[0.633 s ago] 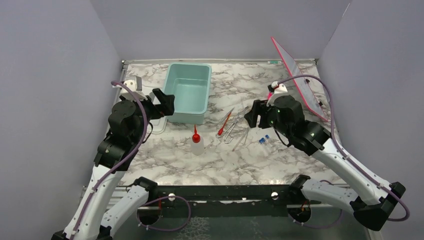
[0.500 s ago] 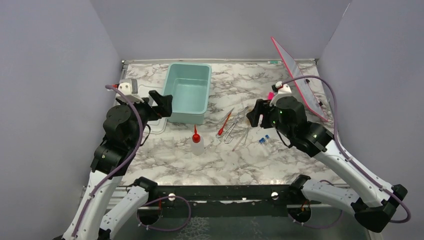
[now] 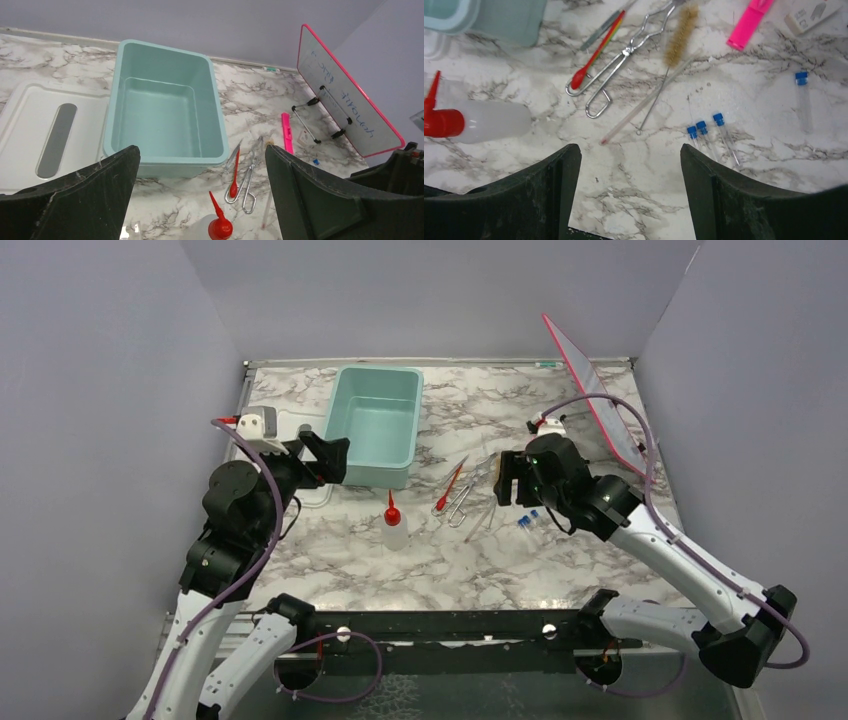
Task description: Organize the chemistry lab equipment
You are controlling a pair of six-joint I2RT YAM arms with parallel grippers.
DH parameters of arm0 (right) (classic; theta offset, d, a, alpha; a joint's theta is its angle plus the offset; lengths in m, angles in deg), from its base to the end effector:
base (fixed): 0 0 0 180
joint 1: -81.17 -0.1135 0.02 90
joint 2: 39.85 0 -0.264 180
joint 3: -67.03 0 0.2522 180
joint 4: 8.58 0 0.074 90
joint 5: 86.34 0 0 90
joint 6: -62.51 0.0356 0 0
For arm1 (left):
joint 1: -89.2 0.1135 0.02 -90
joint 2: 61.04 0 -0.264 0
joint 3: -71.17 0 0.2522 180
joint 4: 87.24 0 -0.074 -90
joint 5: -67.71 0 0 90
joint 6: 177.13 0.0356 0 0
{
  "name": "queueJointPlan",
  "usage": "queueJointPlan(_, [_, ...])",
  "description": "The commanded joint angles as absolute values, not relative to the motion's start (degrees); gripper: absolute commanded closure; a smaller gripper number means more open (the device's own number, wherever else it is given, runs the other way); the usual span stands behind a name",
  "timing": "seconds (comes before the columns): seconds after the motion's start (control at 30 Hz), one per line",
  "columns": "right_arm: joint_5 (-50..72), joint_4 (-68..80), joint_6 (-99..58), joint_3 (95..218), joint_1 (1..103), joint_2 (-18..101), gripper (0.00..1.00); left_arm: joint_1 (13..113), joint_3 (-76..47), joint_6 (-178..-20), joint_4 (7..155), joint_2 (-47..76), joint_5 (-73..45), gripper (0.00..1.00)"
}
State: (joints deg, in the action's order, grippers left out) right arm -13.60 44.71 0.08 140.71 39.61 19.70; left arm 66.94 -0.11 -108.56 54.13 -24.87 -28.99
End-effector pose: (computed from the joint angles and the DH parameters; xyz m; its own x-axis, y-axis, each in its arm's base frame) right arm 0.1675 0.1344 0.3345 -0.6324 0.0300 -0.7741 -0.1903 0.9626 0.1928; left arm 0.1148 -0.0425 0.4076 -0.1510 -0.3303 -0.9317 0.2291 0.9052 -0.3580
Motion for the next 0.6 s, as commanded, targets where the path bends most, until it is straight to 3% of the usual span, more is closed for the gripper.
queueJointPlan(0.0, [-14.2, 51.1, 2.5, 139.3, 39.3, 21.6, 0.21, 66.7, 0.5, -108.3, 56.2, -24.9, -26.2, 0.01])
queueJointPlan(0.27, [-9.8, 45.1, 7.3, 137.4, 39.3, 29.4, 0.22, 66.7, 2.3, -108.5, 56.3, -21.4, -22.4, 0.01])
queueJointPlan(0.57, [-1.5, 33.9, 8.6, 136.4, 39.3, 35.8, 0.25, 66.7, 7.9, -116.7, 49.6, -17.9, -2.6, 0.05])
